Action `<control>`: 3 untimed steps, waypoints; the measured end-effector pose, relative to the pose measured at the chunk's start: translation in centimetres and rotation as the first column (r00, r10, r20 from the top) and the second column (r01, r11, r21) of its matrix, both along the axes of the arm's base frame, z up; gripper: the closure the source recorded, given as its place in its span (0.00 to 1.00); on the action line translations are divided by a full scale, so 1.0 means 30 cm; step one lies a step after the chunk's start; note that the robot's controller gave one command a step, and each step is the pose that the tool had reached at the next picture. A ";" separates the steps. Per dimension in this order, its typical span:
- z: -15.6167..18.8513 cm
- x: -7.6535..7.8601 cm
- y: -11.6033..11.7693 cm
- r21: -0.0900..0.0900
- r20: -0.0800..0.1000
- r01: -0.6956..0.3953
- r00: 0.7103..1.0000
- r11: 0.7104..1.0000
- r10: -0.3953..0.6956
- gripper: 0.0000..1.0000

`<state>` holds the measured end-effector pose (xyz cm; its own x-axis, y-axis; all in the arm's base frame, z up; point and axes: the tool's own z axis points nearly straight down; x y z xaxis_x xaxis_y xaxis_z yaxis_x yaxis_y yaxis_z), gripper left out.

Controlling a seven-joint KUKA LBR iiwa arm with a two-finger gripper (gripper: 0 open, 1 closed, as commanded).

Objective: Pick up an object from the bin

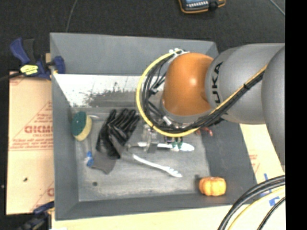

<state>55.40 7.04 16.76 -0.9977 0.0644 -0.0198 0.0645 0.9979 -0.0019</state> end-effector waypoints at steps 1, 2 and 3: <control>0.100 0.012 0.002 0.001 0.007 -0.002 1.000 1.000 0.002 1.00; 0.158 0.004 0.027 -0.002 0.006 -0.049 0.999 0.999 0.049 1.00; 0.137 0.075 0.033 -0.010 0.006 -0.360 0.933 0.933 0.360 1.00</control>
Offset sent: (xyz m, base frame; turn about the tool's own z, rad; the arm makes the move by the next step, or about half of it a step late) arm -0.0027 0.0223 0.0703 -0.1344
